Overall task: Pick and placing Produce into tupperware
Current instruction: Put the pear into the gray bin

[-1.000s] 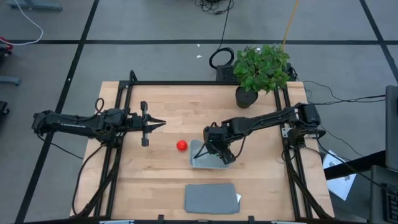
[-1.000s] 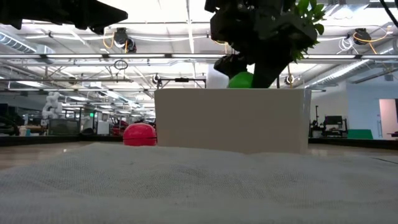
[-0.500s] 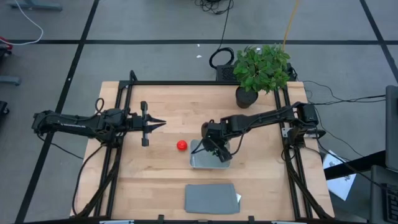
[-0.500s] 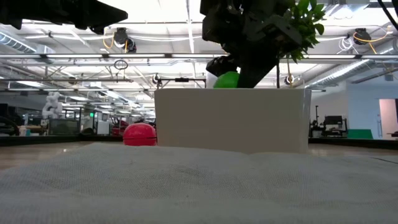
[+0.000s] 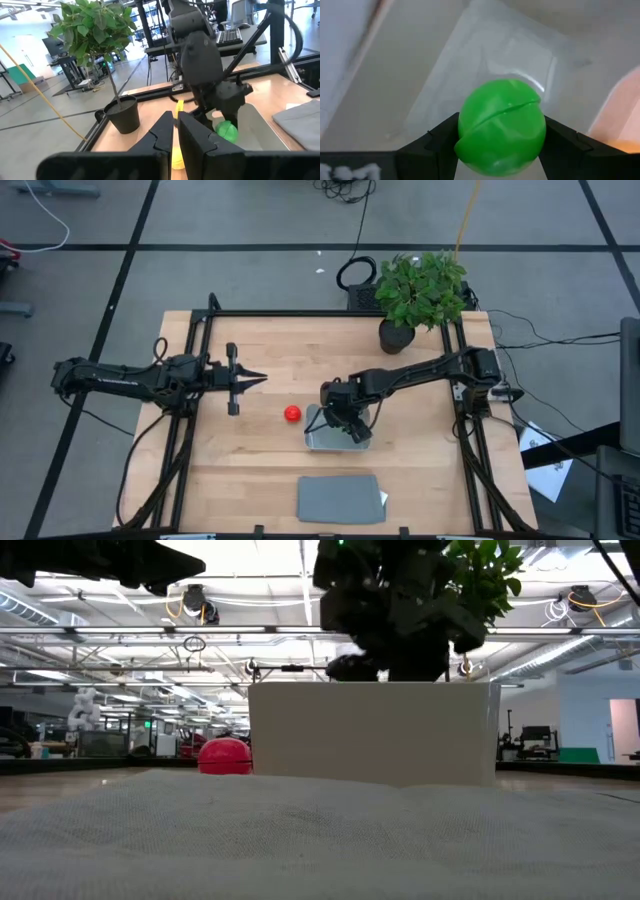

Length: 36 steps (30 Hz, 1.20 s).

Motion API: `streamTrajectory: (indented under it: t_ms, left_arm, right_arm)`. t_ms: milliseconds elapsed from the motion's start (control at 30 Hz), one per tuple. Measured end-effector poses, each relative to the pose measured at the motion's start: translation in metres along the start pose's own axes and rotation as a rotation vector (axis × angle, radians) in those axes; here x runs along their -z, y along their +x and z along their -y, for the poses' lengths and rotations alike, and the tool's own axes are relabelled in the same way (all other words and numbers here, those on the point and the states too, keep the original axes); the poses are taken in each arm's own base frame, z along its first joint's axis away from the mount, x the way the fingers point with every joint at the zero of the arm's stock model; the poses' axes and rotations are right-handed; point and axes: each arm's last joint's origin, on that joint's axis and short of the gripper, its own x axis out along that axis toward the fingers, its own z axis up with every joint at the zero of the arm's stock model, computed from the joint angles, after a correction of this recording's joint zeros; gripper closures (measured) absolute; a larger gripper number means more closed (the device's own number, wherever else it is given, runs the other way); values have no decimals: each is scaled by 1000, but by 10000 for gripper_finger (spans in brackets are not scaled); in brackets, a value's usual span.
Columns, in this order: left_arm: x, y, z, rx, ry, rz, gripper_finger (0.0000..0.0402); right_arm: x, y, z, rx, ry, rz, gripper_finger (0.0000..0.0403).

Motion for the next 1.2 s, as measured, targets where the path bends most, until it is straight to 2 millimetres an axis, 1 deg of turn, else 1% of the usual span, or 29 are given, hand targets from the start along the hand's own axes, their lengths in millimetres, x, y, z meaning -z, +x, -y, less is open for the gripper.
streamTrajectory:
  t_ms: [100,467,800,1100,1200]
  left_arm:
    - [0,0,0,0,0,-1,371]
    - [0,0,0,0,2,-1,371]
    - [0,0,0,0,15,-2,371]
    - [0,0,0,0,15,-2,371]
    - [0,0,0,0,15,-2,371]
  right_arm:
    - [4,6,-1,-19,-3,-45,193]
    - [7,6,-2,-35,-108,-73,193]
    - [2,7,-3,-20,-166,-36,193]
    - [1,6,-2,-19,-91,-26,193]
    - [2,6,-2,-80,-43,-7,193]
